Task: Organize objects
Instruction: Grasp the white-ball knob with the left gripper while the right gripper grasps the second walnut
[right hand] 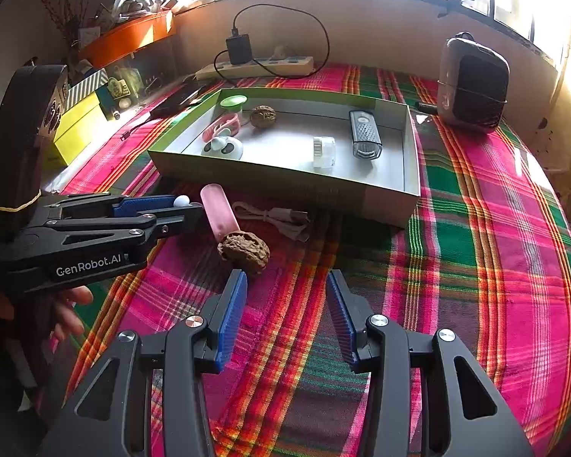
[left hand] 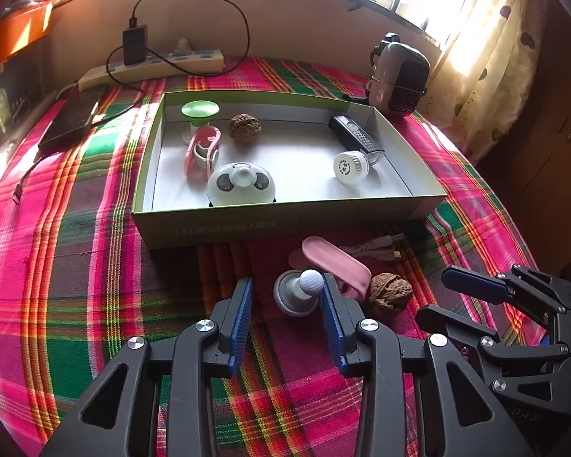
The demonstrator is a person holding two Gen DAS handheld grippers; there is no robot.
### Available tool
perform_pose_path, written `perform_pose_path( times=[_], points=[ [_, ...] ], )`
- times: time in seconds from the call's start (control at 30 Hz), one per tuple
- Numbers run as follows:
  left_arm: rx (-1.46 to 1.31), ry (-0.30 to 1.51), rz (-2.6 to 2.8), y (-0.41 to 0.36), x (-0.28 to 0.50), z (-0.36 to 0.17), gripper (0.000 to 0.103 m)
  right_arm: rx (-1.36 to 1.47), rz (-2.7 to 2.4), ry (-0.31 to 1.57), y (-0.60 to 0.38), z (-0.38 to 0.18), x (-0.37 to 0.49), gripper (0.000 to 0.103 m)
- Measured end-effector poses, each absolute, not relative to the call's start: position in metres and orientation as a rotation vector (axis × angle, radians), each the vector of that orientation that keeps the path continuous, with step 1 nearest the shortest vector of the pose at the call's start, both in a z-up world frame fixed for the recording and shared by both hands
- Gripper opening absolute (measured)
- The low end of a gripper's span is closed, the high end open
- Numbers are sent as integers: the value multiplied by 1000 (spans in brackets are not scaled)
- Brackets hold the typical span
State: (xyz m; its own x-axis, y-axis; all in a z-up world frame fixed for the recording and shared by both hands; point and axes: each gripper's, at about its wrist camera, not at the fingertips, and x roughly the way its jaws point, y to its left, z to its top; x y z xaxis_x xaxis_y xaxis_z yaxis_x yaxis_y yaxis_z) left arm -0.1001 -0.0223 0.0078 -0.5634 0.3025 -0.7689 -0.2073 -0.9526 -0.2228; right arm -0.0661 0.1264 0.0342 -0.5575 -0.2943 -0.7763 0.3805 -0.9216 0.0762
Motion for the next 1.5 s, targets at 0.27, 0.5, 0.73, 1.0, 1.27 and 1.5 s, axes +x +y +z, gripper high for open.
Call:
perform_pose_path(
  times=[0.27,0.5,0.73,1.0,1.27,1.5],
  points=[
    [-1273,-118,2534,-21,-107,8,34,1224,-2471,144,120,31,-71,45],
    [-1267,-114,2516,-26,-107,8,29,1207,-2467,138,115,34,-72,45],
    [-1264,-113,2528,-35,-104,7,23,1195,-2447,149,105,34,-72,45],
    [-1266,-152,2557,-48,-102,6,23,1217,-2450,190,94,28,-81,45],
    [-1258,-165,2572,-54,-102,4,23,1232,-2467,226,92,21,-89,45],
    [-1254,-177,2574,-55,-103,4,23,1205,-2494,251,92,19,-89,45]
  ],
)
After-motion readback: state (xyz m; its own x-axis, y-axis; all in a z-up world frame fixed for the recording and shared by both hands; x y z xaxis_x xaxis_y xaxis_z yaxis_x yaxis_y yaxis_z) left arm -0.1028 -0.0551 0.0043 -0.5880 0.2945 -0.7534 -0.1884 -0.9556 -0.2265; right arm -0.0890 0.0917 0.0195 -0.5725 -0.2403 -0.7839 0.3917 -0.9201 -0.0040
